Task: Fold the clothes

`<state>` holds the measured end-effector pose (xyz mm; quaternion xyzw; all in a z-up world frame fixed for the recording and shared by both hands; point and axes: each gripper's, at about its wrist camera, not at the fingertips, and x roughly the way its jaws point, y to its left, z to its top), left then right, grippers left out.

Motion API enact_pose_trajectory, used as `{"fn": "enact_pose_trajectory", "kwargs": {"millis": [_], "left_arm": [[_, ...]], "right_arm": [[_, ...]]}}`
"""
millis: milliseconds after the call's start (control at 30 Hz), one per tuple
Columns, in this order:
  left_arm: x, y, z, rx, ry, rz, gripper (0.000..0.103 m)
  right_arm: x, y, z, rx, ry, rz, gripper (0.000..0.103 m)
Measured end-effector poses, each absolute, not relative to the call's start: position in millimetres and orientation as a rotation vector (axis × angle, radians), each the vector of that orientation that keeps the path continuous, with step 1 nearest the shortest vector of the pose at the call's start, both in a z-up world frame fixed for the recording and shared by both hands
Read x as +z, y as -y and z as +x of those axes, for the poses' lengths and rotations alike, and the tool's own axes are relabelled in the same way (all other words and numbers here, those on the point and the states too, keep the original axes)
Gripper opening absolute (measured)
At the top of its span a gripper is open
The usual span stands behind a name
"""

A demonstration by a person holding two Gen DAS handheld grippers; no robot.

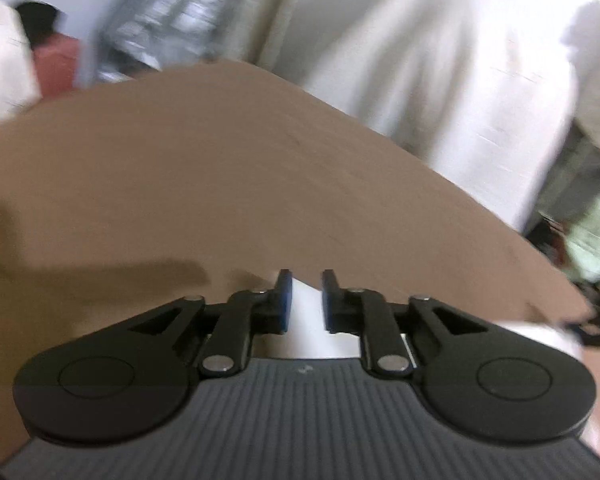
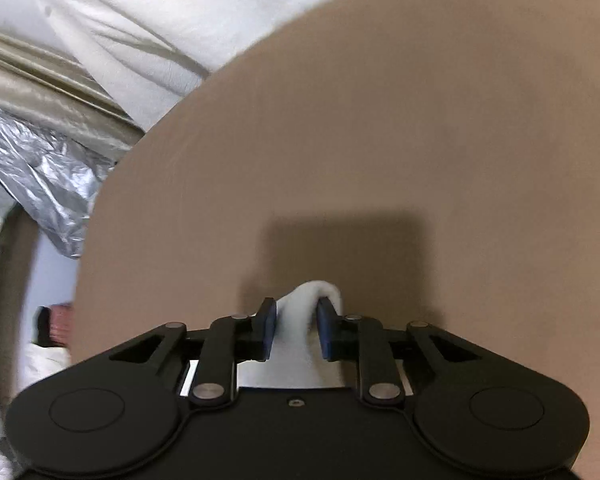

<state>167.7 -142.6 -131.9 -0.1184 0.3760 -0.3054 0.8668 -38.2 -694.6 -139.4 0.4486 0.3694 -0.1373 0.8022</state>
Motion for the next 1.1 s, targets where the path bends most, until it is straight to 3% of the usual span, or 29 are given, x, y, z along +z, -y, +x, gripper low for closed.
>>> {"fn": "enact_pose_trajectory", "kwargs": {"millis": [67,133,367,400,433,567,600,800,967,1100], "left_arm": [[-123.8,163.9,149.9,-0.753,-0.786,-0.195,0.020],[-117.4,187.2,131.1,-0.849,-0.776,-0.128,0.031],[-138.1,245.3,90.2,-0.918,-0.834,0.204,0.034],[-144.5,250.8,87.0,-0.883,-0.799,0.304,0.048],[-152.0,254.6,87.7,-0.851,-0.808,0.359,0.056],[-158.0,251.4,103.3,-0.793,-0.906,0.283,0.057],[-157.2,252.2,99.2,-0.785,-0.891,0.312,0.059],[-151.4,255.2,77.5,-0.738,-0.866,0.355,0.061],[-147.8,244.5,80.2,-0.732,-0.902,0.271,0.062],[-142.1,236.2,79.6,-0.689,-0.932,0.242,0.069]], "right_arm": [[-123.7,681.3,-45.6,-0.298,-0.760,0.890,0.041],[-108.0,667.9,-53.0,-0.302,-0.728,0.820,0.041],[-85.2,600.7,-50.9,-0.157,-0.748,0.650,0.047],[-89.1,590.7,-47.2,-0.126,-0.776,0.634,0.049],[-93.0,581.3,-42.4,-0.103,-0.810,0.609,0.050],[-119.9,556.4,-37.5,-0.180,-0.929,0.417,0.052],[-126.7,554.9,-37.0,-0.206,-0.942,0.383,0.057],[-130.3,531.2,-54.6,-0.277,-0.895,0.279,0.067],[-132.1,508.2,-97.0,-0.264,-0.871,0.260,0.069],[-137.2,506.6,-137.9,-0.251,-0.906,0.202,0.072]]}}
